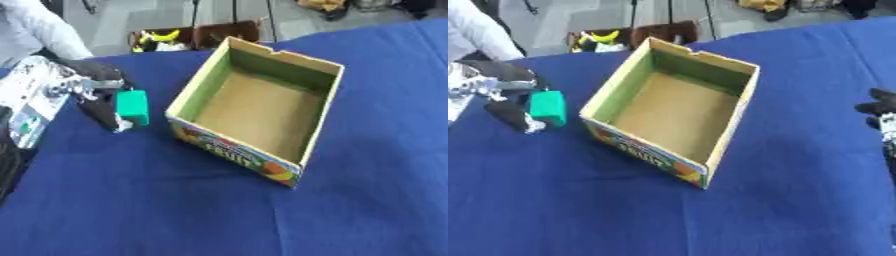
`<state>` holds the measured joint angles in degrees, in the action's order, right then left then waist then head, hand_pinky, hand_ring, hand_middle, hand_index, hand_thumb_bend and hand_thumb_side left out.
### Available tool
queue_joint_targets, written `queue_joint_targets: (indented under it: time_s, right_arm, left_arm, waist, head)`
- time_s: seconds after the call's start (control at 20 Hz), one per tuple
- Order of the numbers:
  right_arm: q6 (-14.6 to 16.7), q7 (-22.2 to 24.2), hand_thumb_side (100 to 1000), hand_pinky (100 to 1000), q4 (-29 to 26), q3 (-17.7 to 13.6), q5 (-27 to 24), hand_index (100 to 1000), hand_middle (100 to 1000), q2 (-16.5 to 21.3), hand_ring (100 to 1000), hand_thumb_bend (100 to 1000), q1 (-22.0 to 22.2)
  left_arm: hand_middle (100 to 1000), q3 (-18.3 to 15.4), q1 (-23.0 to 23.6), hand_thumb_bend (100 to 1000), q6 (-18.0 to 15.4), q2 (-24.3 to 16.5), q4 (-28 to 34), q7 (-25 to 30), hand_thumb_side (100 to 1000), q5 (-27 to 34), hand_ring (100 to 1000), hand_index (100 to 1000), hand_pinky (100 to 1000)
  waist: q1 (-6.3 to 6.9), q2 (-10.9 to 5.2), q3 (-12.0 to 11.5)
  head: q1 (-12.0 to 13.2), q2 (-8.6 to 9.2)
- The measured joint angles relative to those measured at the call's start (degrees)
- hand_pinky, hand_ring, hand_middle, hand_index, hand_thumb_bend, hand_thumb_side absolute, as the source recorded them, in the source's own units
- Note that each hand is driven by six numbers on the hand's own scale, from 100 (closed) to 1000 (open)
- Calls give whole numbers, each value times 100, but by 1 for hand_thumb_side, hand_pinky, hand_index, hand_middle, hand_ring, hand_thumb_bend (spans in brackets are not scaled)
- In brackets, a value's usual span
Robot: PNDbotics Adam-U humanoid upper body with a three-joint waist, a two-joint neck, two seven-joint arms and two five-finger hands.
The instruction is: Pick up objects on the table and place them in the box.
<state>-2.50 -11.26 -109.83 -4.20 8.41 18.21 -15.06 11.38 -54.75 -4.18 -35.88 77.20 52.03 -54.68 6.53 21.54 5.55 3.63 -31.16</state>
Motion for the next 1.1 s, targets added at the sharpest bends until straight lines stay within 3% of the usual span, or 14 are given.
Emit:
queue_joint_targets:
  time_s: [0.3, 0.75, 1.1]
  right_arm:
    - [6, -8, 914, 852, 0, -1, 0, 855, 666, 0, 855, 100, 1]
    - [12, -14, 915, 851, 0, -1, 0, 856, 667, 0, 856, 100, 1]
    - [15, -15, 915, 852, 0, 0, -1, 856, 667, 0, 856, 100, 1]
  left_arm:
    - [764, -137, -23, 100, 82, -1, 296, -3, 513, -12, 517, 836, 184]
    - [739, -278, -269, 100, 93, 15, 901, 3, 489, 101, 467, 815, 100]
    - [717, -335, -667, 100, 56, 408, 1233, -80, 470, 206, 408, 800, 100]
  waist:
    - [-4, -6, -1]
    - [-15, -30, 15]
    - [-15, -47, 81]
  head:
    - [-18, -1]
    - [-16, -1]
    - [43, 0]
